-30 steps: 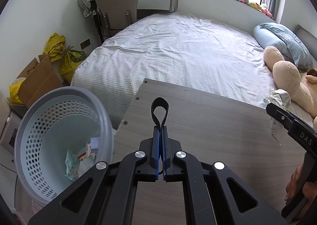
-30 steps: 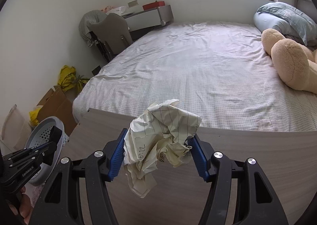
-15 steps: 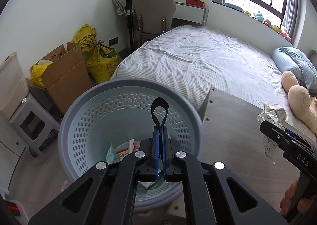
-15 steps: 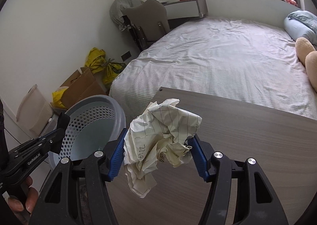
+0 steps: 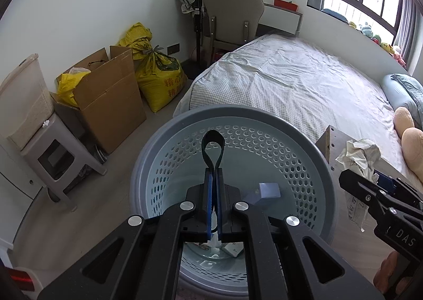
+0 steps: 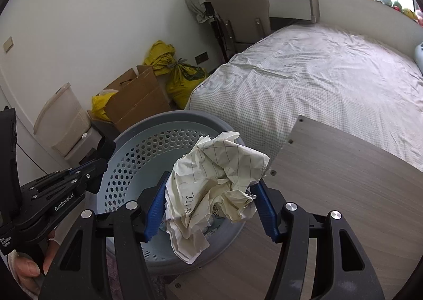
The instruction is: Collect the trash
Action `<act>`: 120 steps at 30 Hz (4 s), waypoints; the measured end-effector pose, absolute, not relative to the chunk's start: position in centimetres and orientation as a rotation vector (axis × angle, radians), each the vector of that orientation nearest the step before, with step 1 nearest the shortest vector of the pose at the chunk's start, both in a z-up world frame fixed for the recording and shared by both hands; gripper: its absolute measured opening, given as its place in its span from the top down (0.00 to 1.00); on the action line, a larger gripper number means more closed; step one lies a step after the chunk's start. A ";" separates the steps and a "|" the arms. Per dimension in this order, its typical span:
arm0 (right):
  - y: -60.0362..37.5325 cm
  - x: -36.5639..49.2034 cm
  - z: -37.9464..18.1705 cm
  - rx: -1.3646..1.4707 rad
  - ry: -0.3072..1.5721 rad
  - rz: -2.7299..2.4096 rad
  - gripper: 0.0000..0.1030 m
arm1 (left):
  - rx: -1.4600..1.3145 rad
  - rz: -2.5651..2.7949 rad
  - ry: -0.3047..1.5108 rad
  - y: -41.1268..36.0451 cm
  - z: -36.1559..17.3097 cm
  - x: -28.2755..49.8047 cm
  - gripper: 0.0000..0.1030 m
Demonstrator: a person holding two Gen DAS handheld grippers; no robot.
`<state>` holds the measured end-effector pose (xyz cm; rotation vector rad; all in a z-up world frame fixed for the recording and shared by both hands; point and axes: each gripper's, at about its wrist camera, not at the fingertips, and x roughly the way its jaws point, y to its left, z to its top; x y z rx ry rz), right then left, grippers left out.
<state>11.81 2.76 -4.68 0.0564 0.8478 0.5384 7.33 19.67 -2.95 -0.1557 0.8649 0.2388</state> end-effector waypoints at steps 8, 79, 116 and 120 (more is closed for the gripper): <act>5.6 12.7 -5.7 0.020 0.881 0.579 0.42 | -0.157 0.239 0.892 20.7 -3.8 8.6 0.97; 4.5 10.6 -4.6 0.013 0.836 0.532 0.21 | -0.154 0.336 0.852 20.9 -1.8 5.7 0.21; 4.4 10.5 -4.5 0.013 0.836 0.534 0.20 | -0.150 0.341 0.859 20.4 -1.6 5.6 0.21; 4.5 10.5 -4.5 0.013 0.835 0.534 0.20 | -0.151 0.342 0.858 20.4 -1.6 5.6 0.21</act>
